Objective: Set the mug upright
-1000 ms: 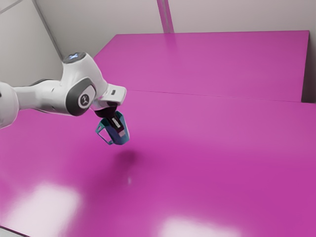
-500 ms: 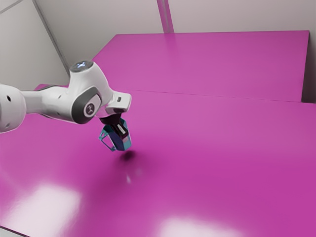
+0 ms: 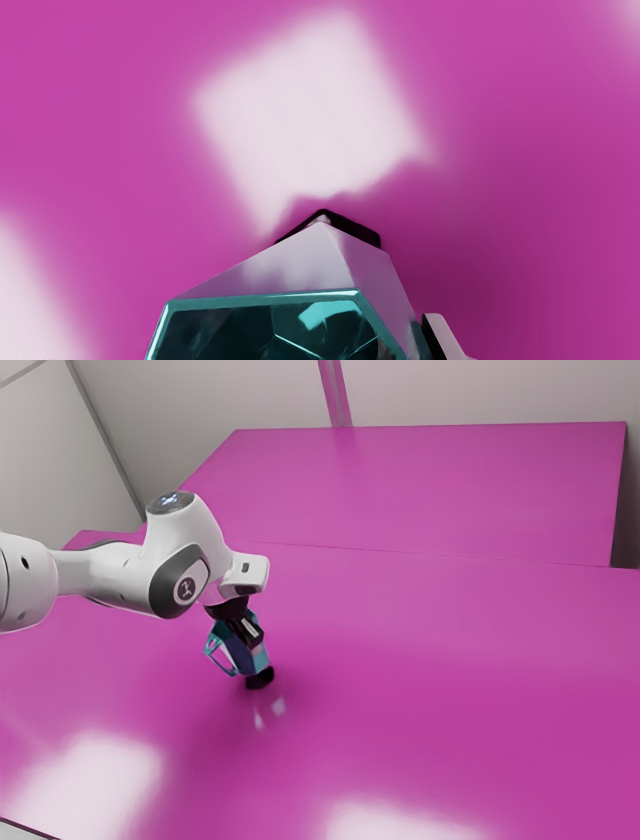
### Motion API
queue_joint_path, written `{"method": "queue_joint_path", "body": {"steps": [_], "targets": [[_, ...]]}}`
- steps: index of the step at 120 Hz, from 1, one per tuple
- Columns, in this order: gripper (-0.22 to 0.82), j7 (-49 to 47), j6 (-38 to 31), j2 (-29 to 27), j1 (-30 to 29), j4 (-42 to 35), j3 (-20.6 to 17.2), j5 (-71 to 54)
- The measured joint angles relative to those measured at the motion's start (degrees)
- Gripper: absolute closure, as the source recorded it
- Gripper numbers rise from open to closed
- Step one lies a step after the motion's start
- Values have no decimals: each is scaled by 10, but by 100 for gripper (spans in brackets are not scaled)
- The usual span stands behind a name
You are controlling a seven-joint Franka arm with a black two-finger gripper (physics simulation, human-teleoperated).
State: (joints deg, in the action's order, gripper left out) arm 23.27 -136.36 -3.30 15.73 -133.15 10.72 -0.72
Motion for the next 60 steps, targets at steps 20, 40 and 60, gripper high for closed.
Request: {"method": "queue_joint_path", "body": {"steps": [20,40,60], "targets": [[62,-3,-4,0,0,-3,0,3],[47,-6,-6,0,0,-4,0,4],[35,-8,-7,0,0,-5,0,4]]}}
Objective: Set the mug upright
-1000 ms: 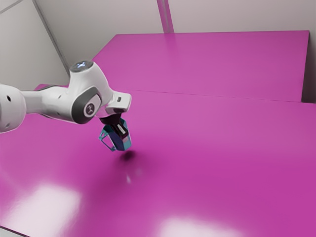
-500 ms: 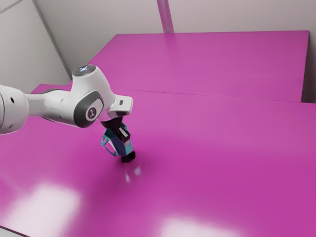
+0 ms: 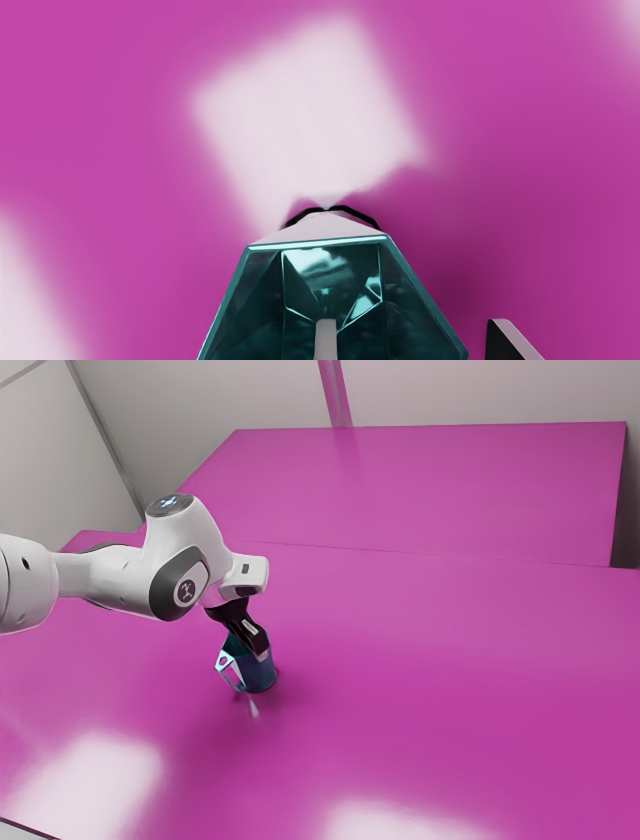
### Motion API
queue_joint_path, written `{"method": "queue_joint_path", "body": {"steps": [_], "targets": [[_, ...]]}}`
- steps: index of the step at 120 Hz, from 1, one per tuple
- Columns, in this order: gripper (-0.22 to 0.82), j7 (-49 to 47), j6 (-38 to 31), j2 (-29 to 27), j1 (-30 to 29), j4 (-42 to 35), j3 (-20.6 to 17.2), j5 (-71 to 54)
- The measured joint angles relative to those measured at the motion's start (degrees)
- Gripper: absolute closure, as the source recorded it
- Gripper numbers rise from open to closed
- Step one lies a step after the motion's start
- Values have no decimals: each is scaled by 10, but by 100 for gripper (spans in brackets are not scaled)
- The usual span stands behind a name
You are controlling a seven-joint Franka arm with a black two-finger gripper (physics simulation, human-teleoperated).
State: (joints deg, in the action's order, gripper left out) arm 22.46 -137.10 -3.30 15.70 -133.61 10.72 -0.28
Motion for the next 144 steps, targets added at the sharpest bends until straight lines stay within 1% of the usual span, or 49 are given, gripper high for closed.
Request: {"method": "queue_joint_path", "body": {"steps": [28,52,64,74,80,102,110,124,132,144], "targets": [[27,-3,0,-7,1,1,0,1],[24,-5,2,-26,0,2,-7,1],[22,-8,6,-35,1,20,-14,5],[19,-11,27,-35,4,66,-15,10],[15,-13,49,-23,6,112,-16,16],[6,-28,168,83,5,318,-15,40],[5,-34,210,119,5,376,-13,47],[3,-48,287,164,7,467,-8,52],[2,-55,326,182,7,498,-3,55],[1,-65,367,184,6,511,5,57]]}}
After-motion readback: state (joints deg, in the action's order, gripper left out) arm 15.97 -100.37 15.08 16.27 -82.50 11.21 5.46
